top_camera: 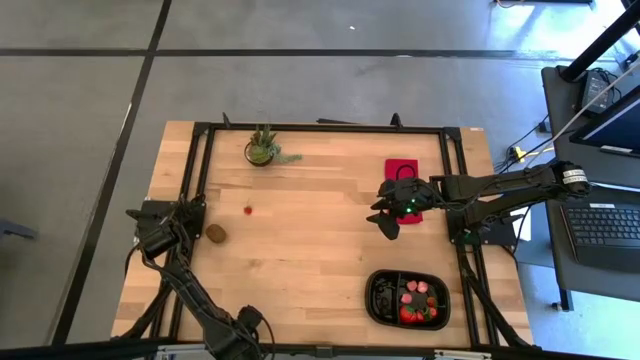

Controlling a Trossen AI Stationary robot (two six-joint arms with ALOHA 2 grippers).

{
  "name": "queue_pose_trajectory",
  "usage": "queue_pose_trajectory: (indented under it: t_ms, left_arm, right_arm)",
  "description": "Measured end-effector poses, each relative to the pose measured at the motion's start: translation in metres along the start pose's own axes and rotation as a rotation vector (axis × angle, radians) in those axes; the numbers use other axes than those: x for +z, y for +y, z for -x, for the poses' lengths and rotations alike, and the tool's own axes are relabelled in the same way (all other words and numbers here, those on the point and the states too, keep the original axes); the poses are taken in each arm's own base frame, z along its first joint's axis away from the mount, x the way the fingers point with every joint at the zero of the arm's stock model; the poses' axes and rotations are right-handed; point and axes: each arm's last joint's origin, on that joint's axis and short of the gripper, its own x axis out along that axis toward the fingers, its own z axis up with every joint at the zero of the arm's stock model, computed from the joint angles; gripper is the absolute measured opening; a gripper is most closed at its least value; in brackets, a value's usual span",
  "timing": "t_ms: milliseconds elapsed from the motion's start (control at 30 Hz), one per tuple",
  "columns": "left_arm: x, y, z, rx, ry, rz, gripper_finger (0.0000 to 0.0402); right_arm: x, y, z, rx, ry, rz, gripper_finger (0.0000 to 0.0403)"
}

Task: Pick and placing Produce into tupperware
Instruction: Put the blueberry into the left black bin

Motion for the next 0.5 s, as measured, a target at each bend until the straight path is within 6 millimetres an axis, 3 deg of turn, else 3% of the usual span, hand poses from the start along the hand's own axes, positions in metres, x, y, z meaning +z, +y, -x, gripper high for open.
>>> queue_pose_trajectory:
  t_ms: [500]
  left_arm:
    - [-0.0001,-0.0004,-0.0001,-0.005,-0.006,-0.003,0.0080]
  right_arm:
    - [0.0000,0.0000,0.0000,0.000,0.000,0.000,0.0222]
